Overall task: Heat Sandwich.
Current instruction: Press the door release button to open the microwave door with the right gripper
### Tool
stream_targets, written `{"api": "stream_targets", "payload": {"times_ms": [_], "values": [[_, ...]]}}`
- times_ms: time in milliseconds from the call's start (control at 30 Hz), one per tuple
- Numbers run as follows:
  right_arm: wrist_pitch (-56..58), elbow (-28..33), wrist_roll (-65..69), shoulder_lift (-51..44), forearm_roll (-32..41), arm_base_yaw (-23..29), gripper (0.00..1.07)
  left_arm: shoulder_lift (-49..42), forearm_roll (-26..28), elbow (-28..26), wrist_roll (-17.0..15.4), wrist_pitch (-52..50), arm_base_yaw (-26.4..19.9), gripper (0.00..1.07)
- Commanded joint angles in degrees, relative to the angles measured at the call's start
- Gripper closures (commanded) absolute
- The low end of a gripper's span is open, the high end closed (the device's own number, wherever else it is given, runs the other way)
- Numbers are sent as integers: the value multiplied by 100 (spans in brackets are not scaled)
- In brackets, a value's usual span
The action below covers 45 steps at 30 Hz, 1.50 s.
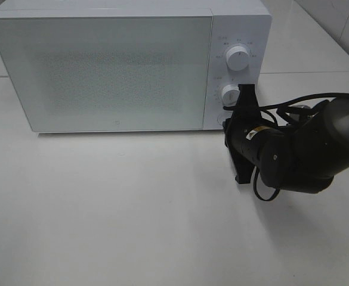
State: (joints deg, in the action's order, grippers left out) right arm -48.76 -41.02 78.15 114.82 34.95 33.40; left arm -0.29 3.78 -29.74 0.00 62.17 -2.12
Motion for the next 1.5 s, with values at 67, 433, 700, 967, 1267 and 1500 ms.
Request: {"api": "stream_targets", "payload": {"times_ms": [67,433,700,967,1267,1500], "values": [[126,-246,-115,115,-92,-149,107,-92,6,11,0,-86,23,10],[201,-796,-292,527,-46,-292,107,-92,6,11,0,-86,23,10],[160,-945,-390,561,-63,-413,107,-92,6,11,0,-86,23,10],[-138,-1026,-401,699,11,-413,107,-92,6,11,0,-86,23,10],[-1346,-1123,-395,728,-52,-413,107,-92,6,11,0,-86,23,10],[-1759,-1553,-407,751,-86,-487,107,-92,6,11,0,-86,23,10]]}}
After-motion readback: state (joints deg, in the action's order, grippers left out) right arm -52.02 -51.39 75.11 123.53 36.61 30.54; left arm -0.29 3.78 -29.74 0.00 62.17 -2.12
